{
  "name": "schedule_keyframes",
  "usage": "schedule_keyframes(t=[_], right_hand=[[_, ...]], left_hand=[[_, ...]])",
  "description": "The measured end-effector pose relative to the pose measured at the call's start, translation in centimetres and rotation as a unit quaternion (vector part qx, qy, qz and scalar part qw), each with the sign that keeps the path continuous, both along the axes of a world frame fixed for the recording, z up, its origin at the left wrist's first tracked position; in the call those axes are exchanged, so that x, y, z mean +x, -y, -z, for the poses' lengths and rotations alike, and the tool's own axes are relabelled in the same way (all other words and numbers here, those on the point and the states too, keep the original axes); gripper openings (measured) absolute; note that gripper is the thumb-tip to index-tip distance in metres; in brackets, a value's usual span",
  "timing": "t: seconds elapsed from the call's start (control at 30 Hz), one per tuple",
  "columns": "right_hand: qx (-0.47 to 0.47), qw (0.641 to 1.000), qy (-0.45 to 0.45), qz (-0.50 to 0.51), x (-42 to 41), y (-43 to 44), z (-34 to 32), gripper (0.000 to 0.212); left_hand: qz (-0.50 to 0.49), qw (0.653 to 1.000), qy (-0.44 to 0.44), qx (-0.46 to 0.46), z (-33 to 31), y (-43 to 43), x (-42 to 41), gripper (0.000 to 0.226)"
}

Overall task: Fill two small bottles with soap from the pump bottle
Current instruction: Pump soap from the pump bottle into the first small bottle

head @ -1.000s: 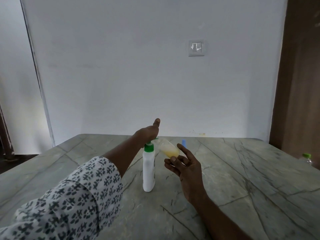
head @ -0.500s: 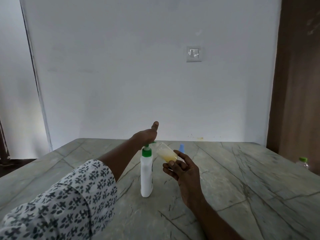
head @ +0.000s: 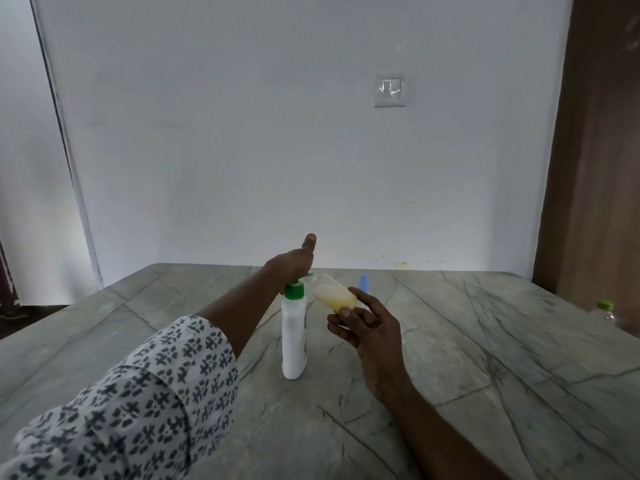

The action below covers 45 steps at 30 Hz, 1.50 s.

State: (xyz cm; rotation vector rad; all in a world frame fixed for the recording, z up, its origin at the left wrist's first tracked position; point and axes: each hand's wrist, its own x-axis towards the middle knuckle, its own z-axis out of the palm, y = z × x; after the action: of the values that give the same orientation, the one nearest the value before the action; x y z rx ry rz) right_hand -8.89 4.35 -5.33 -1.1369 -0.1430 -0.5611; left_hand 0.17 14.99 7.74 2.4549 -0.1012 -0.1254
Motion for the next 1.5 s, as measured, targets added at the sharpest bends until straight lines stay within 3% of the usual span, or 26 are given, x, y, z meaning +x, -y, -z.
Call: schedule_keyframes(t=[1.5], right_hand=[[0.005, 1.000, 0.008, -0.002, 0.0, -0.1, -0.2, 0.034]], left_hand=[[0.010, 1.000, -0.005, 0.012, -1.1, 0.0, -0.4, 0.086]])
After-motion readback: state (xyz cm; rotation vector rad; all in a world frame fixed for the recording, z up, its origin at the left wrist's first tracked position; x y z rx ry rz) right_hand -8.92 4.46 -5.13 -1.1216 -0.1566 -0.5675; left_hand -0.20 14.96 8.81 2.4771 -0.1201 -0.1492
